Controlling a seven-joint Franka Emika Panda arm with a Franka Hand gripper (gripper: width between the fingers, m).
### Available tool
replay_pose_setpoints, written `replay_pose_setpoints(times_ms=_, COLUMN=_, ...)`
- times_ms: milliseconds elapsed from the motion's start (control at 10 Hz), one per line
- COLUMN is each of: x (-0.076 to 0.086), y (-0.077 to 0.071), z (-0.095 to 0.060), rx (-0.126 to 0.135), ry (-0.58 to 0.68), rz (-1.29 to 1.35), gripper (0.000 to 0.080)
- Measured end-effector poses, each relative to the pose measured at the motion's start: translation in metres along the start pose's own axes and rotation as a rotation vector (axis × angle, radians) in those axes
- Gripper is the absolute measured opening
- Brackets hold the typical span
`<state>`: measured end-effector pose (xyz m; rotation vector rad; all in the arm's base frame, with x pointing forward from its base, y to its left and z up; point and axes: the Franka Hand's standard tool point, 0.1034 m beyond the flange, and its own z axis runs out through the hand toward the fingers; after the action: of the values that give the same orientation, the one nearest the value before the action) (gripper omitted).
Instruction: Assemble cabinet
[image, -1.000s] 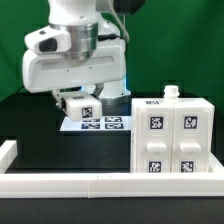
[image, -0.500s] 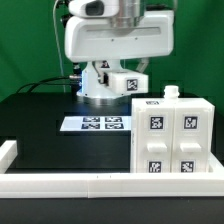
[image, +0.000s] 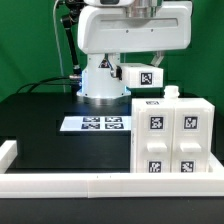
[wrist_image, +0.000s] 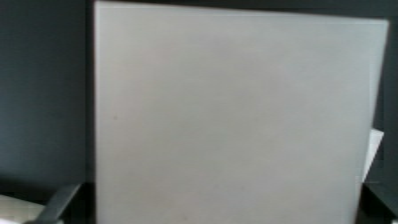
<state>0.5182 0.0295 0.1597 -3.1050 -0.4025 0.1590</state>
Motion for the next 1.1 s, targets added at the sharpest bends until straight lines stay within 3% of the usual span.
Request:
replay_pose_setpoints(times_ms=300, x=0.001, y=0.001, z=-0.001, rx=-0.003, ry=-0.001, rz=-0.006, gripper=0.0563)
replay_pose_setpoints(times_ms=400, x=0.005, y=-0.002, z=-0.010, rx=0.005, ry=-0.026, rz=-0.012, gripper=0.0563)
replay_pose_setpoints(times_ms=600, x=0.033, y=-0.007, z=-0.025, rx=0.001, ry=-0.016, rz=-0.031, gripper=0.0563)
replay_pose_setpoints(times_ms=1000, x=0.065, y=-0.005, z=-0.027, rx=-0.006, ry=0.010, rz=-0.108, gripper=0.0563)
replay_pose_setpoints(times_ms=1100, x=0.064, y=-0.005, z=-0.026, rx=-0.006, ry=0.009, rz=-0.099, gripper=0.0563)
